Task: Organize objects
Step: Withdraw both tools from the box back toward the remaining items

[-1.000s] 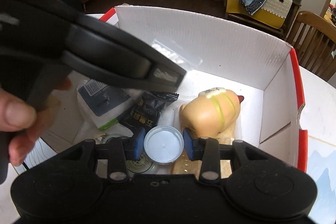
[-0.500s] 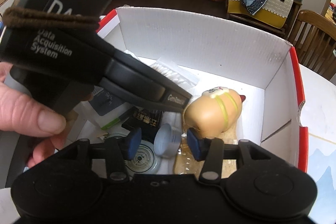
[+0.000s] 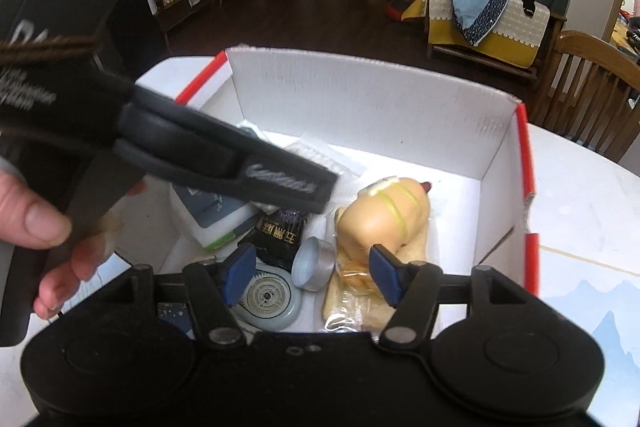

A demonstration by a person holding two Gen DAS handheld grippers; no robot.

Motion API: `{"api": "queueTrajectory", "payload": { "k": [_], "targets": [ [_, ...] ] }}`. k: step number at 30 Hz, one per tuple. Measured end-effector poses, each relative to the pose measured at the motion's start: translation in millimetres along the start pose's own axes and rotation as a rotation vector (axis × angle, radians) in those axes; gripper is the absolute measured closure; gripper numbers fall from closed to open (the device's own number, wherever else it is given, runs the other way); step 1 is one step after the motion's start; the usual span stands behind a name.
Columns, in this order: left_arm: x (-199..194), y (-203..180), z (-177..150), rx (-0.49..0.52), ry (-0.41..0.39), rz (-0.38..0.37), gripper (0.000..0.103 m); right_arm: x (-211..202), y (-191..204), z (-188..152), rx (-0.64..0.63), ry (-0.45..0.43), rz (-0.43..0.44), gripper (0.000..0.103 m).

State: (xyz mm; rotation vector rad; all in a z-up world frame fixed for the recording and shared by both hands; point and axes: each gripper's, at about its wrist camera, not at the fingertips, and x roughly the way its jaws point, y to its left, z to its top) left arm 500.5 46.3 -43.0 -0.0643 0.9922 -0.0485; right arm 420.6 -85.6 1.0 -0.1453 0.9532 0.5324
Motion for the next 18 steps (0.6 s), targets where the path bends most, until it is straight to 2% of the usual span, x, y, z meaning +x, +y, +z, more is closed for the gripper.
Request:
{"api": "queueTrajectory", "payload": {
  "k": [8,18],
  "targets": [
    [-44,-1,-11,-0.028,-0.066,-0.039,0.040,-41,-8,-4,0.025,-0.066,0.011,0.040],
    [-97,-10,-32,-0.015,-0.151,-0.048,0.040,-88,-8,-17,0.033,-0.140,0.023,0.039]
  ]
}}
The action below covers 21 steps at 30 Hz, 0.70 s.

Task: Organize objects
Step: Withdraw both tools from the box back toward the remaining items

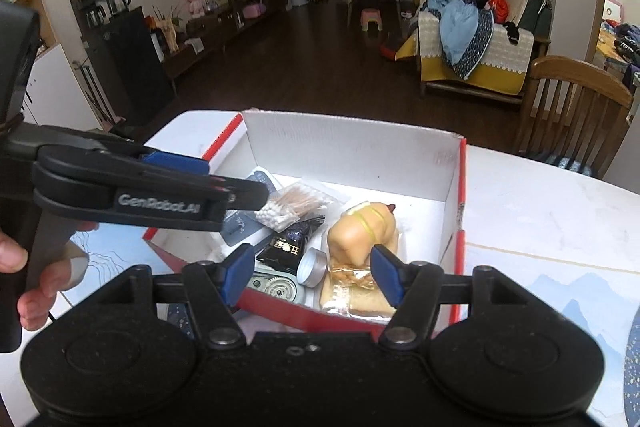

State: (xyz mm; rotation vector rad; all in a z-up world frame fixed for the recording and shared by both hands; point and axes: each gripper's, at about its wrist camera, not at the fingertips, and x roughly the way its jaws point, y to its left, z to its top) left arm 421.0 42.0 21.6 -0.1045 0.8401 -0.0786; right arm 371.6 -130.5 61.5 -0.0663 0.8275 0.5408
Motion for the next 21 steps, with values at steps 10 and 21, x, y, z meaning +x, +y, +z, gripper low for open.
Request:
{"api": "queueTrajectory", "payload": {
  "k": [10,21],
  "targets": [
    [-49,-13,-26,0.011,-0.069,-0.023,0.040,-47,2,-19,-0.014,-0.078,-0.005,0.032],
    [-78,-33,-78,0.051,-0.082,-0.052,0.036,-60,4,-63,0.019,-0.071,-0.038,0.024]
  ]
}}
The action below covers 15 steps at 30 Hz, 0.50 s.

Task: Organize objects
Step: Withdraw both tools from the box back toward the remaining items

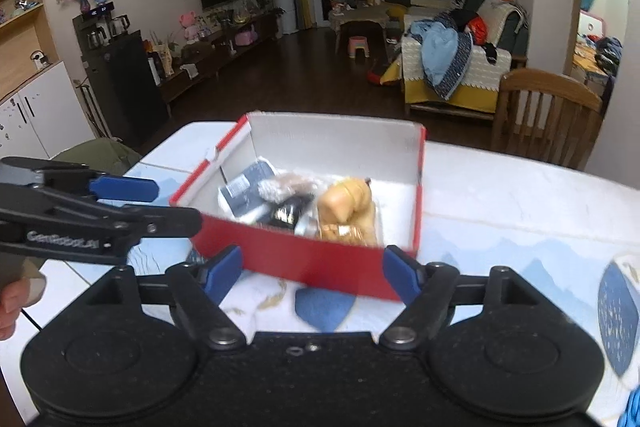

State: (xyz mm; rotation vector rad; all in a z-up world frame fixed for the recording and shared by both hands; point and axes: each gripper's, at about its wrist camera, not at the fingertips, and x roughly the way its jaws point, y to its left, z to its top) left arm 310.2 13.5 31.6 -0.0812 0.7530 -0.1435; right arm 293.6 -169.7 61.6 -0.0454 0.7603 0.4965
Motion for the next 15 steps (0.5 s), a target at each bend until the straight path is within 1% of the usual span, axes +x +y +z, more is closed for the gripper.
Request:
{"api": "queueTrajectory", "payload": {
  "k": [2,5,6,8,12,13,15],
  "targets": [
    [-3,-3,-10,0.007,0.004,0.003,0.036,-1,1,-10,-0.008,0.007,-0.018,0.022],
    [-7,-7,-26,0.013,0.015,-0.001,0.035,-1,0,-22,-0.013,0.019,-0.031,0.016],
    [-7,-8,-30,0.016,0.021,-0.002,0.033,0,-1,-27,-0.012,0.022,-0.036,0.015],
    [-9,-9,-40,0.016,0.027,-0.004,0.027,1,-1,-36,-0.013,0.025,-0.048,0.010],
    [-7,-11,-57,0.005,0.060,-0.015,0.023,6,-6,-51,-0.005,0.040,-0.056,0.006],
    [-7,-11,-63,0.002,0.072,-0.017,0.018,7,-7,-55,-0.004,0.043,-0.059,0.005],
    [-4,-13,-74,-0.001,0.098,-0.026,0.018,10,-11,-60,0.002,0.051,-0.065,0.002]
  ]
}}
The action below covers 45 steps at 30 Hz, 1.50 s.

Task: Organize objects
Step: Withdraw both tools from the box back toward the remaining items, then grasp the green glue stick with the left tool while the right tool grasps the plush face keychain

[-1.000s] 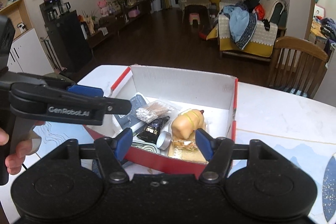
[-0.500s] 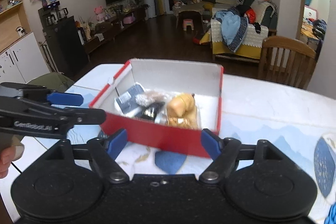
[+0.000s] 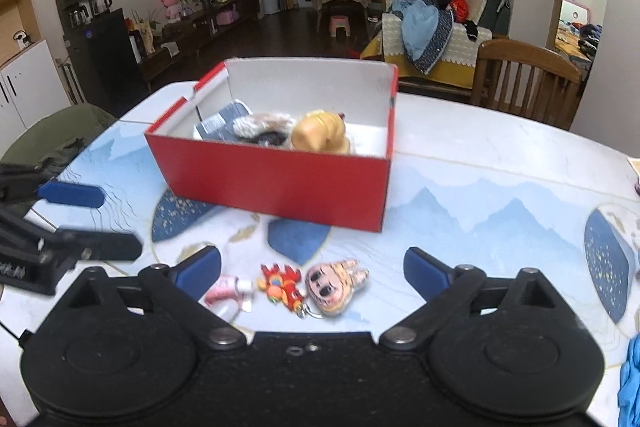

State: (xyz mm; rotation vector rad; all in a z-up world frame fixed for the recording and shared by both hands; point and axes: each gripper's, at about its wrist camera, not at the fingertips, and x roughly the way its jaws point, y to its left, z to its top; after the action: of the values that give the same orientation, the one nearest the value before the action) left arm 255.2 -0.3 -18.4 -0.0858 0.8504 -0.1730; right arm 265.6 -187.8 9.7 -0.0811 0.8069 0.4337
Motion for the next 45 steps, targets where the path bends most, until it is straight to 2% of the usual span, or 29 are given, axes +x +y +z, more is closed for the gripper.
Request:
{"api": "queueTrajectory", "payload": {
  "k": [3,7,19,30,39,45],
  "targets": [
    [7,-4,-13,-0.005,0.043,-0.034,0.017,6,-5,-7,0.005,0.015,-0.003,0.001],
    [15,-11,-27,-0.002,0.071,-0.051,0.000,15,-8,-19,-0.001,0.043,-0.014,0.001],
    [48,-12,-59,-0.019,0.147,0.007,0.000,43,-19,-36,0.003,0.109,-0.050,0.001],
    [66,-17,-77,0.001,0.161,0.047,0.000,72,-24,-38,-0.004,0.155,-0.066,0.001],
    [74,-15,-81,-0.004,0.154,0.075,0.000,97,-30,-33,0.012,0.189,-0.088,0.008],
    [79,-18,-84,0.018,0.154,0.090,0.001,106,-28,-31,0.010,0.199,-0.081,0.017]
  ]
}}
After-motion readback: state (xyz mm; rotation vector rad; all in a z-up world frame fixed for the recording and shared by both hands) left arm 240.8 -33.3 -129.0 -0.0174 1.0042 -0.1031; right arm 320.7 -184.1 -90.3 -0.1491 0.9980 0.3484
